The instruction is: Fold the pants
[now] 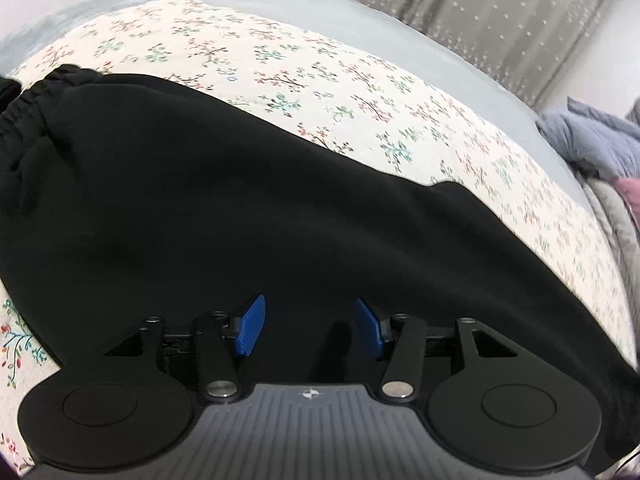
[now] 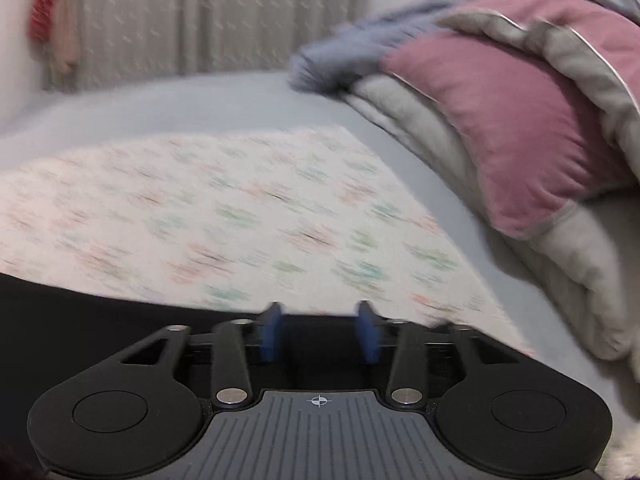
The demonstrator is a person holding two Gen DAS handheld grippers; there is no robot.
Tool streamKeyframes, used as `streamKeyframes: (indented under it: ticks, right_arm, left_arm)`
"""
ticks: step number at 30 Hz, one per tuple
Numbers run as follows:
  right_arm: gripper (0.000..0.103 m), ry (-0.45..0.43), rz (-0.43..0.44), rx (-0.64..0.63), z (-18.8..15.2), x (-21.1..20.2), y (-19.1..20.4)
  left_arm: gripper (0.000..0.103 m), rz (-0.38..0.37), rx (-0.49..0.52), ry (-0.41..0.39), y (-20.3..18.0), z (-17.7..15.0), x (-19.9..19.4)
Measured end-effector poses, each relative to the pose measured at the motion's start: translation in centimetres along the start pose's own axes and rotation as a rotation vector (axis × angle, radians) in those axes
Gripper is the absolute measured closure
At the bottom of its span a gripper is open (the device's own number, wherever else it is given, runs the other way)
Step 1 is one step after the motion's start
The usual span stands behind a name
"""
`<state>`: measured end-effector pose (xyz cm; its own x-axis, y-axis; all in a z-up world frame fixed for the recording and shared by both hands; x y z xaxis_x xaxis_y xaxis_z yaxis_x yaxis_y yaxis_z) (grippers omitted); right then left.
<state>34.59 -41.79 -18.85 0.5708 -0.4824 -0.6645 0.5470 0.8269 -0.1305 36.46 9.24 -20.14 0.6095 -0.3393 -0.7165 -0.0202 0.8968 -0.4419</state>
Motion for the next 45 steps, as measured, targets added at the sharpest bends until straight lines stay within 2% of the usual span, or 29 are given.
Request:
streamKeyframes:
  ticks: [2,4,8,11,13,15,17,19,20,22,27,31,33,34,36,39,42,44,45]
  right_arm:
    - [0.054,0.023,0.117,-0.056,-0.7,-0.5,3.8]
    - [0.054,0.06,0.196,-0.115,-1.9,-0.5,7.4]
    - [0.054,0.116,0.258,-0.232,-4.6,0.3,13.0]
    - [0.044,0.081,0.22,-0.263,-5.0,0.8,14.1]
    - [0.026,0.082,0.185,-0.232,-4.5,1.9,13.2]
    - [0.017,0.067,0.136,-0.243,-4.2,2.4,12.8]
    - [0.016,0.04,0.076,-0.259,-3.7,2.6,12.5]
    - [0.02,0.01,0.02,-0.257,-3.1,2.1,12.3]
    - [0.021,0.003,0.028,-0.237,-2.7,1.7,12.2]
    - [0.021,0.024,0.139,-0.179,-2.2,0.7,12.7]
    - [0.021,0.122,0.525,-0.153,-2.3,-3.2,18.4]
    - [0.019,0.277,0.825,-0.093,-1.5,-4.7,24.1]
    - [0.019,0.337,0.919,-0.112,-1.0,-4.6,27.2]
    - [0.019,0.342,0.925,-0.131,-0.5,-4.1,28.6]
    - [0.018,0.324,0.874,-0.158,0.8,-2.9,30.8]
    - [0.019,0.302,0.882,-0.102,3.6,-0.8,32.6]
    - [0.019,0.351,0.809,-0.078,4.5,2.9,33.9]
    - [0.041,0.42,0.804,-0.117,3.1,4.3,35.6]
    - [0.065,0.429,0.794,-0.148,2.5,4.5,36.2]
  left_arm:
    - [0.055,0.022,0.055,0.01,-0.4,-0.5,0.1]
    - [0.055,0.04,0.09,0.02,-0.7,-0.5,0.1]
    - [0.055,0.003,0.054,0.015,-0.1,-0.3,-0.2]
    - [0.055,-0.028,0.03,0.02,0.3,-0.1,-0.3]
    - [0.055,-0.006,0.049,0.023,0.7,-0.1,-0.4]
    - [0.055,0.015,0.056,0.032,1.1,-0.3,-0.6]
    - [0.055,0.015,0.05,0.044,1.3,-0.2,-0.9]
    - [0.055,0.016,0.044,0.051,1.2,-0.2,-1.0]
    - [0.055,0.013,0.043,0.054,1.1,-0.3,-1.1]
    - [0.054,0.01,0.053,0.059,0.9,-0.3,-1.0]
    - [0.051,0.011,0.066,0.073,0.9,-0.2,-0.4]
    - [0.048,-0.01,0.037,0.077,1.1,-0.1,-0.4]
    - [0.048,-0.024,0.038,0.079,1.2,-0.2,-0.5]
    - [0.048,-0.032,0.041,0.08,1.3,-0.2,-0.5]
    - [0.048,-0.04,0.047,0.083,1.3,-0.3,-0.6]
    - [0.048,-0.046,0.05,0.094,1.3,-0.4,-0.8]
    - [0.048,-0.058,0.04,0.106,1.4,-0.2,-0.8]
    - [0.048,-0.06,0.032,0.113,1.5,-0.1,-0.7]
    - [0.048,-0.058,0.037,0.117,1.4,-0.2,-0.7]
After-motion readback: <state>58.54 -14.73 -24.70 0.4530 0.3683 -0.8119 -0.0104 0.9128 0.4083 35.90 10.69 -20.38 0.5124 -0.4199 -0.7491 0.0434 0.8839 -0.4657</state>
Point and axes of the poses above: each gripper's, at about its wrist camera, not at the fingertips, and x roughly the way its jaws point, y to its left, z to its top, the point moved 8 cm from there along x, roughly the way its jaws point, and after that the axes turned 12 degrees about -z, right-handed, at the moved point
